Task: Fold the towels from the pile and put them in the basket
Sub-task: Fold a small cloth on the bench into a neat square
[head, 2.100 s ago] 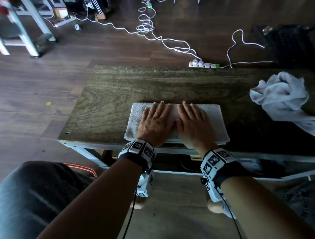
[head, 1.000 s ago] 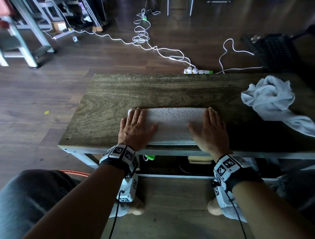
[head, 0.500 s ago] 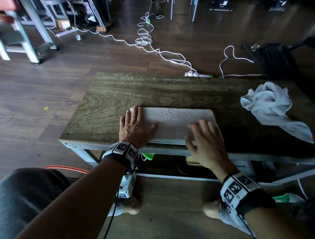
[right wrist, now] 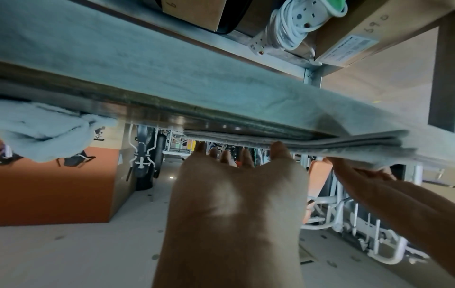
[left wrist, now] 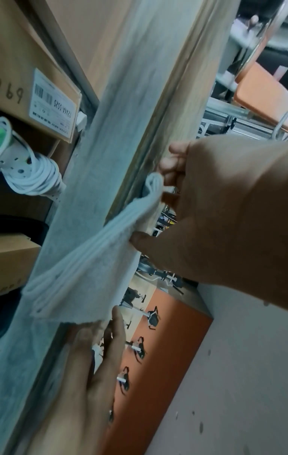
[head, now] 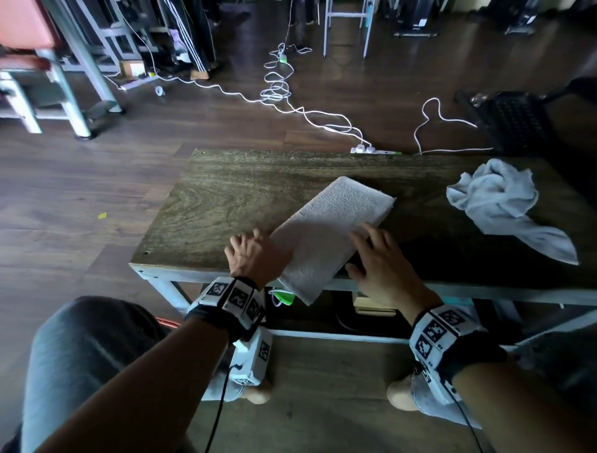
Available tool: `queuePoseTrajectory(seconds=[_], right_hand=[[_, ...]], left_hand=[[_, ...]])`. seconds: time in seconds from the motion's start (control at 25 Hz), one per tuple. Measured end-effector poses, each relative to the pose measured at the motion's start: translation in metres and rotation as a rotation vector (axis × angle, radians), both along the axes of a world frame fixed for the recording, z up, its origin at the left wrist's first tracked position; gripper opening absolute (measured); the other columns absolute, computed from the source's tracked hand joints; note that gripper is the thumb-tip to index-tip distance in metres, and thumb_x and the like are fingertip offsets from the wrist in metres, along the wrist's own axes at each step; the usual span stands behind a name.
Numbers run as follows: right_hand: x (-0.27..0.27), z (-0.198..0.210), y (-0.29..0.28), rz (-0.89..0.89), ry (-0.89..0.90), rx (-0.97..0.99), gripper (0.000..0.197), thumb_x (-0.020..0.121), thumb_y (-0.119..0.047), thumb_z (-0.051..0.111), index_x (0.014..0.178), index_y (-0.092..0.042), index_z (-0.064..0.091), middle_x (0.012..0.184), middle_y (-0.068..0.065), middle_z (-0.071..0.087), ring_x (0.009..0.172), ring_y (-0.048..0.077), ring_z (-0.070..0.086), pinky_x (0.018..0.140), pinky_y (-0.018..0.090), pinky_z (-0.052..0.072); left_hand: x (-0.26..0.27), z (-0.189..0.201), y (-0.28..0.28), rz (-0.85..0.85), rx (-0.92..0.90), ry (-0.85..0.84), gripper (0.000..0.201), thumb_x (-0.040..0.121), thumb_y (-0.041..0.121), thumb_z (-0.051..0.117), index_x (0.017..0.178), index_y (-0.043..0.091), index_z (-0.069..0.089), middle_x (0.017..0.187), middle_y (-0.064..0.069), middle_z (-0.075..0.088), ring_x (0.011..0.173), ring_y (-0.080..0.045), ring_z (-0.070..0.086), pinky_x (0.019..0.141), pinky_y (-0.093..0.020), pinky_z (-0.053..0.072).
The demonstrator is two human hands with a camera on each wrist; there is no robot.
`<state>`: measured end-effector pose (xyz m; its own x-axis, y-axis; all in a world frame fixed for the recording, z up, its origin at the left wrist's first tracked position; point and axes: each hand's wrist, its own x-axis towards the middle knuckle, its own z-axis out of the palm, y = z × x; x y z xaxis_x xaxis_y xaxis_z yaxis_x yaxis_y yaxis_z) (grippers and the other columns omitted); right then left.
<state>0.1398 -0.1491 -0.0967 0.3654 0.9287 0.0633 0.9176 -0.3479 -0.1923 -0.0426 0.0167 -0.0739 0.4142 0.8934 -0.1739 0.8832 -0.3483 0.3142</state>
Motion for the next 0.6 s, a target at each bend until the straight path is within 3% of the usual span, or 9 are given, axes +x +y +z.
queuePoseTrajectory(seconds=[0.08,0.16,0.2,0.24,0.32,0.4,0.48,0.52,0.6], right_hand=[[-0.010,-0.005,-0.013,0.122,0.050,0.015,0.082,0.086,-0.044,0.064,0.153,-0.021,0.024,0.159,0.004,0.016,0.143,0.028,0.026,0.117,0.041,0.030],[-0.017,-0.014,-0.024,0.127,0.031,0.044,0.094,0.079,-0.049,0.070,0.154,-0.022,0.021,0.159,0.005,0.017,0.143,0.028,0.028,0.117,0.043,0.031],[-0.020,-0.017,-0.025,0.100,0.015,0.041,0.098,0.076,-0.050,0.072,0.154,-0.024,0.019,0.159,0.006,0.016,0.144,0.028,0.026,0.117,0.044,0.031],[-0.022,-0.018,-0.024,0.067,0.007,0.033,0.101,0.074,-0.052,0.073,0.154,-0.025,0.018,0.158,0.007,0.016,0.144,0.028,0.024,0.116,0.044,0.031],[-0.026,-0.016,-0.016,0.025,0.025,0.071,0.101,0.071,-0.053,0.075,0.151,-0.025,0.022,0.156,0.005,0.022,0.142,0.027,0.025,0.113,0.042,0.035],[-0.031,-0.012,-0.008,0.052,0.064,0.169,0.085,0.071,-0.050,0.074,0.144,-0.026,0.036,0.146,-0.002,0.038,0.135,0.021,0.036,0.107,0.039,0.041],[-0.034,-0.007,-0.005,0.089,0.114,0.307,0.056,0.078,-0.034,0.071,0.129,-0.024,0.051,0.129,-0.004,0.053,0.120,0.019,0.050,0.097,0.038,0.047],[-0.035,-0.005,-0.005,0.075,0.213,0.371,0.043,0.081,-0.023,0.071,0.121,-0.022,0.055,0.121,-0.004,0.058,0.112,0.017,0.056,0.090,0.037,0.050],[-0.035,0.003,-0.005,-0.014,0.546,0.442,0.033,0.084,-0.009,0.070,0.111,-0.022,0.058,0.104,-0.007,0.066,0.095,0.013,0.064,0.076,0.032,0.056]], left_hand=[[-0.004,0.004,0.000,-0.024,-0.068,-0.070,0.062,0.076,0.060,0.054,0.117,0.015,0.062,0.123,-0.015,0.061,0.116,-0.034,0.052,0.097,-0.044,0.039],[-0.002,0.017,-0.005,-0.028,-0.187,-0.263,0.039,0.082,0.043,0.061,0.102,0.010,0.064,0.104,-0.015,0.069,0.087,-0.026,0.066,0.074,-0.033,0.052],[0.001,0.025,-0.010,-0.016,-0.276,-0.402,0.028,0.085,0.031,0.063,0.100,0.007,0.059,0.093,-0.015,0.069,0.069,-0.022,0.067,0.063,-0.031,0.055],[0.006,0.034,-0.015,0.008,-0.377,-0.536,0.025,0.086,0.020,0.063,0.105,0.006,0.054,0.087,-0.015,0.067,0.057,-0.022,0.066,0.059,-0.035,0.058],[0.015,0.047,-0.025,0.067,-0.550,-0.766,0.032,0.089,0.008,0.060,0.116,0.008,0.044,0.096,-0.020,0.062,0.057,-0.032,0.067,0.062,-0.047,0.061],[0.020,0.057,-0.033,0.041,-0.654,-0.880,0.029,0.090,0.005,0.054,0.118,0.002,0.052,0.103,-0.027,0.063,0.065,-0.038,0.068,0.061,-0.044,0.061],[0.019,0.067,-0.035,0.002,-0.748,-0.832,0.029,0.091,0.013,0.048,0.108,-0.006,0.063,0.093,-0.026,0.070,0.072,-0.039,0.071,0.069,-0.041,0.061],[0.017,0.072,-0.033,-0.021,-0.775,-0.775,0.034,0.090,0.017,0.044,0.104,-0.006,0.065,0.089,-0.022,0.073,0.075,-0.038,0.072,0.073,-0.040,0.059],[0.010,0.074,-0.022,-0.060,-0.774,-0.720,0.035,0.090,0.015,0.040,0.106,-0.004,0.064,0.083,-0.015,0.073,0.070,-0.031,0.070,0.069,-0.036,0.058]])
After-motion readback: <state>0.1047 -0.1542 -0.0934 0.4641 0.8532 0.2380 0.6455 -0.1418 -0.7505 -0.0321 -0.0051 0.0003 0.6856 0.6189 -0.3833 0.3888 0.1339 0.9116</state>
